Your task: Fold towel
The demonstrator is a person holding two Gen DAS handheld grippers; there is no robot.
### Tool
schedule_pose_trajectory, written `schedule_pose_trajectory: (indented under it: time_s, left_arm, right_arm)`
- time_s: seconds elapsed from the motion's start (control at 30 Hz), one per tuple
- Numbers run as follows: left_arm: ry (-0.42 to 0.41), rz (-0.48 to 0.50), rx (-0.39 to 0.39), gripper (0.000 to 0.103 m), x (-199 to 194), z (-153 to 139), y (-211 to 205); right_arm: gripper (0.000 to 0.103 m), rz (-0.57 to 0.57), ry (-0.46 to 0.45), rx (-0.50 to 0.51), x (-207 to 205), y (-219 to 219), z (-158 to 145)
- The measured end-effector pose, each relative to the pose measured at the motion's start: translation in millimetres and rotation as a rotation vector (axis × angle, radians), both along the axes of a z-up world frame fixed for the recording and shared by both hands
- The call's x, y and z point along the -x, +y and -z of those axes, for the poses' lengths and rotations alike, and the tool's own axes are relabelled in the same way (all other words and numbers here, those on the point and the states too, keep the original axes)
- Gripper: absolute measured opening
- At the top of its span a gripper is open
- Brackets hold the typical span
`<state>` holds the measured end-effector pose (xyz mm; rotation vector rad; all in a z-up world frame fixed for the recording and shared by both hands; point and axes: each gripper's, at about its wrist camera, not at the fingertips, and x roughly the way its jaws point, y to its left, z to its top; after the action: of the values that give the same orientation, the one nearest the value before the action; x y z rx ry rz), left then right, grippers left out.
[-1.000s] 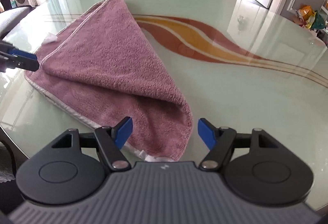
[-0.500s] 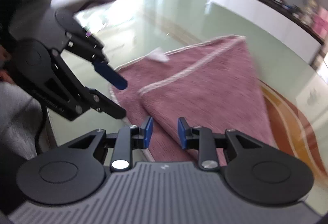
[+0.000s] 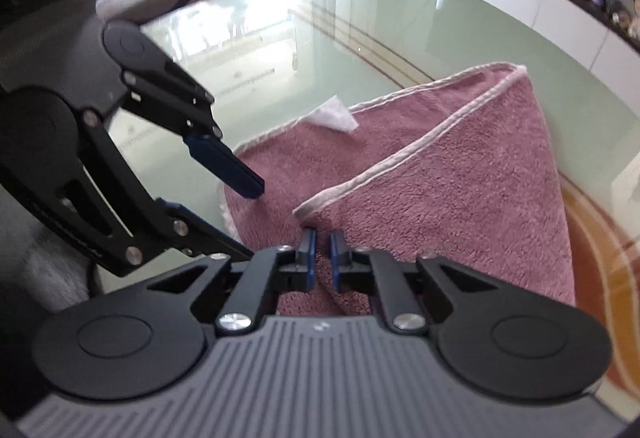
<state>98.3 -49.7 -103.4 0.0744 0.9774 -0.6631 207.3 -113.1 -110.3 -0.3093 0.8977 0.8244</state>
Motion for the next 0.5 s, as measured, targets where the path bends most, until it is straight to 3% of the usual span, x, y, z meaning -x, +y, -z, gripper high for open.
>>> schedule_pose_trajectory:
  time_s: [0.23, 0.37, 0.5]
  left_arm:
    - [0.061, 0.004, 0.08, 0.054, -22.0, 5.8, -11.6]
    - [0.074, -0.014, 0.117, 0.054, -27.7, 11.2, -21.7]
    - [0.075, -0.023, 0.124, 0.054, -30.3, 13.5, -25.8]
  right_arm:
    - [0.007, 0.044, 0.09, -0.154, -14.3, -26.7, -20.3]
    - [0.009, 0.07, 0.187, -0.179, -24.3, -31.1, -15.6]
    - [0.029, 0.152, 0.303, -0.219, -37.6, -39.6, -4.7]
